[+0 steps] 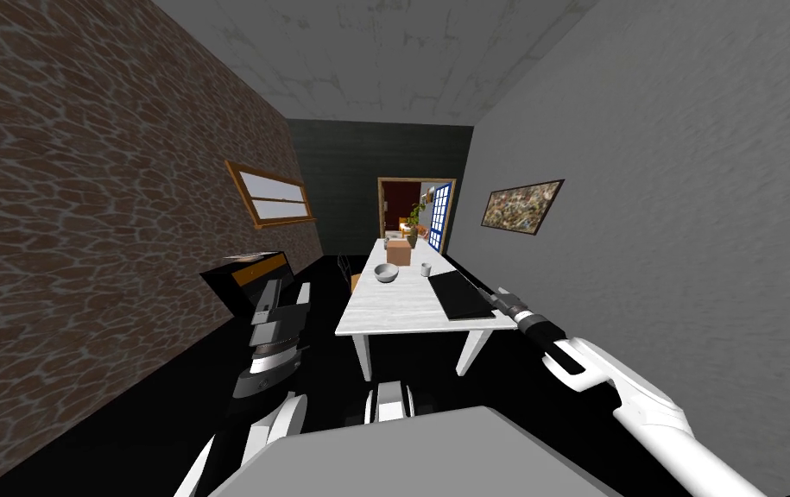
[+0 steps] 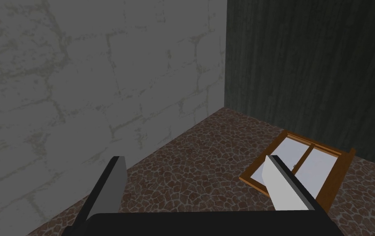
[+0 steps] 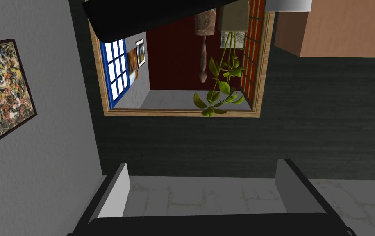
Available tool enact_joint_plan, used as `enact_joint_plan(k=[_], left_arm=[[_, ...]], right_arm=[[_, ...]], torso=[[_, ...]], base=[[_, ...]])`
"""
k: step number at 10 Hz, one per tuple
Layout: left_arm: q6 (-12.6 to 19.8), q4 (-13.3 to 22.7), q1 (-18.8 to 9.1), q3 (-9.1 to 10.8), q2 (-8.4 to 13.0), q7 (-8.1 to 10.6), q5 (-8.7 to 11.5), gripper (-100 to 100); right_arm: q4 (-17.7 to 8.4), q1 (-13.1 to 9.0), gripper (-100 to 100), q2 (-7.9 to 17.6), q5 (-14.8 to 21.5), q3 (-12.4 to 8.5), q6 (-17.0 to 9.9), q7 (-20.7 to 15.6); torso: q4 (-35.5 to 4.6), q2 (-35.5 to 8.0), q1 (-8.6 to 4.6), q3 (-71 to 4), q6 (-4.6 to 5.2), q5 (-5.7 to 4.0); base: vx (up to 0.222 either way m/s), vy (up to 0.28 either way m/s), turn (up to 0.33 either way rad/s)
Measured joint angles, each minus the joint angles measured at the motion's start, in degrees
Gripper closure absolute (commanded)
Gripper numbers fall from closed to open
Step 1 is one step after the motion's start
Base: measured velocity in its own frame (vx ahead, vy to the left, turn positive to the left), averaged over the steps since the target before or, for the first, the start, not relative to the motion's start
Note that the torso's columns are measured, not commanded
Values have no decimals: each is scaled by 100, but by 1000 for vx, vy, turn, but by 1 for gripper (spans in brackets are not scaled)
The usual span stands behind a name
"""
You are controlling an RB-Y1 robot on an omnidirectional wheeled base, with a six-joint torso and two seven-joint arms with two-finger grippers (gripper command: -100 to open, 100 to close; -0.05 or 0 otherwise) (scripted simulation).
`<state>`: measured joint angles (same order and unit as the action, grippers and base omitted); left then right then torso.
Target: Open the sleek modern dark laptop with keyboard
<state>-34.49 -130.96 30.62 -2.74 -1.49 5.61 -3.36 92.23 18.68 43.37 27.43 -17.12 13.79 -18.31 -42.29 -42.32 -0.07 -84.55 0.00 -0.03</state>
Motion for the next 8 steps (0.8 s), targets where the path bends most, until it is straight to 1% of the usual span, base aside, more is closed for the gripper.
enact_joint_plan(k=[1, 2, 3, 8], left_arm=[[0, 0, 0, 0, 0, 0, 0, 0], [0, 0, 0, 0, 0, 0, 0, 0], [0, 0, 0, 0, 0, 0, 0, 0], [0, 0, 0, 0, 0, 0, 0, 0]], right_arm=[[16, -4, -100, 125, -33, 0, -53, 89], [116, 63, -100, 253, -74, -17, -130, 188], [130, 71, 0, 266, -79, -21, -149, 211], [129, 71, 0, 264, -78, -20, -148, 209]], torso=[[0, 2, 3, -1, 0, 1], [1, 2, 5, -2, 0, 3], [2, 5, 3, -2, 0, 1], [1, 3, 8, -2, 0, 3]], base=[[-6, 23, 8], [-3, 9, 0], [0, 0, 0], [0, 0, 0]])
